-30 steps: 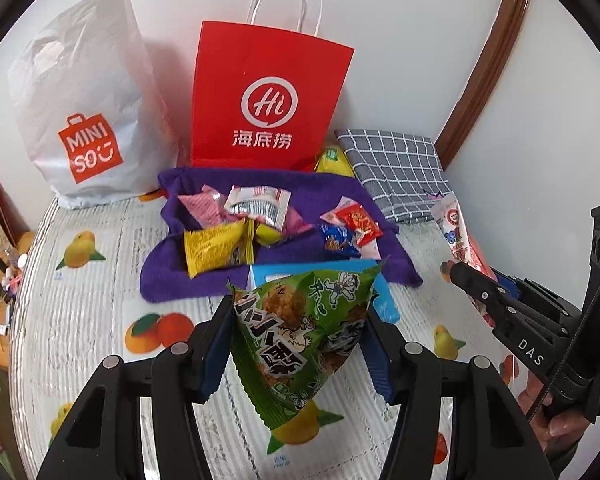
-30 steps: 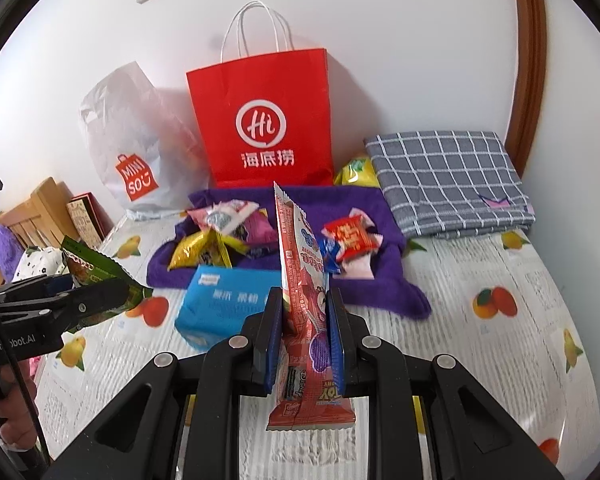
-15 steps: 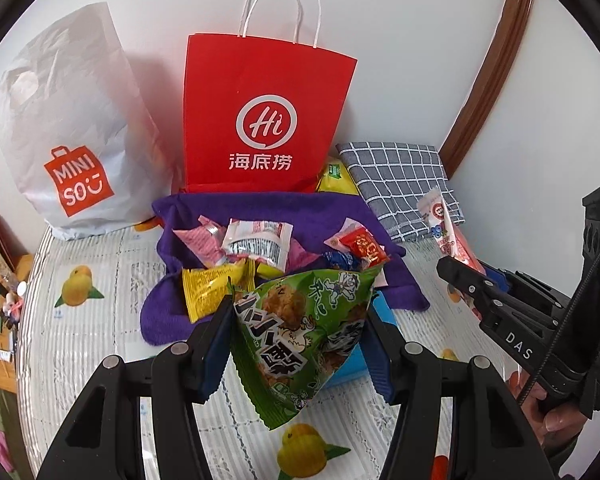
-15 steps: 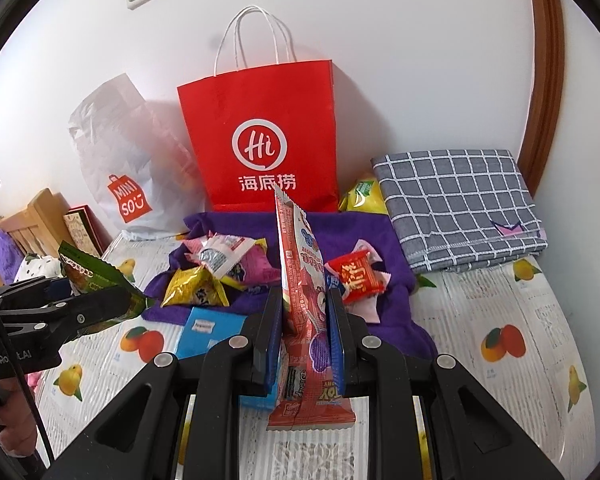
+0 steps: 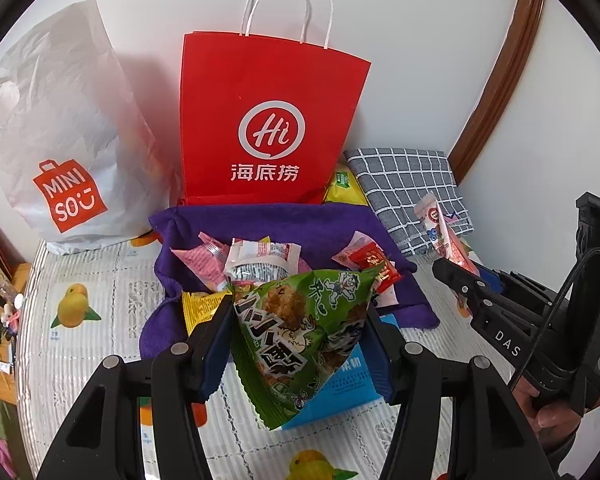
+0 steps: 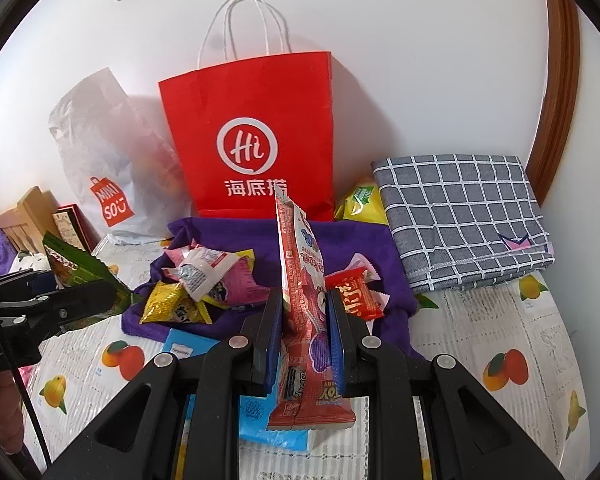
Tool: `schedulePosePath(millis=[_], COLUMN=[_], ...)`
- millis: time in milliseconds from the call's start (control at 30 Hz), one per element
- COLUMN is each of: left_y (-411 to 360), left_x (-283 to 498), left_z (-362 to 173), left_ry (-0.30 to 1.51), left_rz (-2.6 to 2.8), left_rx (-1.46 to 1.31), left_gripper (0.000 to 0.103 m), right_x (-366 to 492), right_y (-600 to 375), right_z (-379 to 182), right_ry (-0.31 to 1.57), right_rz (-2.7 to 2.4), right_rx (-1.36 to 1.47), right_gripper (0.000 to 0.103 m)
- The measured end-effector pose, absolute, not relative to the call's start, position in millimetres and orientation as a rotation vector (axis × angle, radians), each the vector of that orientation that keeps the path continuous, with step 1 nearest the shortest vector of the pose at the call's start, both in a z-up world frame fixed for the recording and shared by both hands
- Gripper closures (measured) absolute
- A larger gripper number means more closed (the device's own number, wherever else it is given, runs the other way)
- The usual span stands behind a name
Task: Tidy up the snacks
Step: 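Carry the pink stick with the right tool while the left tool carries the green bag over the towel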
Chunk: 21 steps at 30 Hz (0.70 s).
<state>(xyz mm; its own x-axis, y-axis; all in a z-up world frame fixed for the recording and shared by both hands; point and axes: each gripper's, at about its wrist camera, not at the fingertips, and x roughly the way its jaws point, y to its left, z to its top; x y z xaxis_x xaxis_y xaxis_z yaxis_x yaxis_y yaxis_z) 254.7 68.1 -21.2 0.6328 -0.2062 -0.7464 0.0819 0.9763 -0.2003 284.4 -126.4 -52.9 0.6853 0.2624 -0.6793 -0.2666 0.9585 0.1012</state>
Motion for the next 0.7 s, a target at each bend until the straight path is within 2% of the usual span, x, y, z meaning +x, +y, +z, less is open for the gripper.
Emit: schedulePosePath(millis=[700], left_y=[76.1], left_x=[287.8], left_z=[-35.9], left_ry=[0.889], left_rz=[-0.136], left_rx=[-0.151], left_gripper=[0.047], right_x=[326.8], right_y=[-123.9], right_z=[-51.1], right_ry=[0.738], right_rz=[0.291], right_rx=[-0.048], right_gripper=[0.082])
